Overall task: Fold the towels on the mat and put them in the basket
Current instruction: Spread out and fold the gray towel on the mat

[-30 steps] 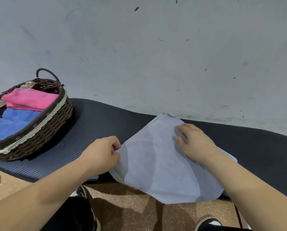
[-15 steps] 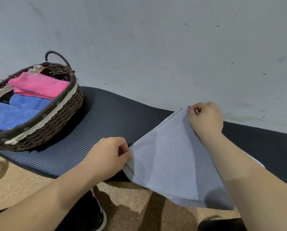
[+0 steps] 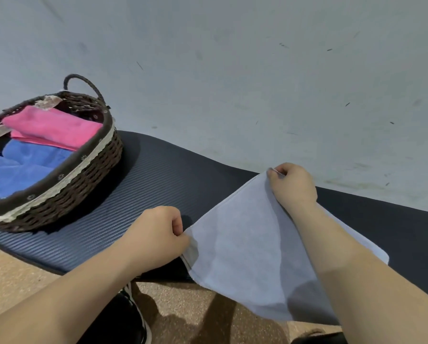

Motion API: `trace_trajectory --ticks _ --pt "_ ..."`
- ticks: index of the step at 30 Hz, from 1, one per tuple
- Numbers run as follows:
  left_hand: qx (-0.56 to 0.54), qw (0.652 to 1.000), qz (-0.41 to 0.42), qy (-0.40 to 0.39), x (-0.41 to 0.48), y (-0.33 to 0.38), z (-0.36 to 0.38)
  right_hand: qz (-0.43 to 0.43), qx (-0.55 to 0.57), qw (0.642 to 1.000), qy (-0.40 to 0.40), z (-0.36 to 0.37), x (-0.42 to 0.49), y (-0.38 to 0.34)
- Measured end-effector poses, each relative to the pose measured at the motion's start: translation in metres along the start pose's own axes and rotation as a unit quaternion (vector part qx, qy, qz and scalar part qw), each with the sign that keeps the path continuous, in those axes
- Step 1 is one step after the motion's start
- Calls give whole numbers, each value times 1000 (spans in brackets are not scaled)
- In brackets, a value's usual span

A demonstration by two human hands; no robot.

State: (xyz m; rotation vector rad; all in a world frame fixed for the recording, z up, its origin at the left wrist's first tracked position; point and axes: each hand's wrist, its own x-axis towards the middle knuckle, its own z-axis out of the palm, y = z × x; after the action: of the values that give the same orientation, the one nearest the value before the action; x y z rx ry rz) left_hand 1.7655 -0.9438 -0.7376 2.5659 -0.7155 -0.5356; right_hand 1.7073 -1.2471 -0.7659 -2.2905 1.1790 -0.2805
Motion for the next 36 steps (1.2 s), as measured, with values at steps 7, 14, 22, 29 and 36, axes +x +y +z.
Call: trace_trajectory --ticks 7,14,22,29,36 --pt "56 998 25 -8 0 4 3 -139 -74 983 91 -2 -13 -1" --pt "120 991 37 -47 8 28 1 -235 -160 950 -128 -31 -56 33" --pt "116 985 5 -130 35 29 -18 -231 -186 930 -216 -59 -70 90" --pt "164 982 38 89 52 21 -17 -165 -288 920 -210 -62 -85 76" --pt "169 956 235 -41 -29 100 43 -17 -379 905 -192 -72 -88 66"
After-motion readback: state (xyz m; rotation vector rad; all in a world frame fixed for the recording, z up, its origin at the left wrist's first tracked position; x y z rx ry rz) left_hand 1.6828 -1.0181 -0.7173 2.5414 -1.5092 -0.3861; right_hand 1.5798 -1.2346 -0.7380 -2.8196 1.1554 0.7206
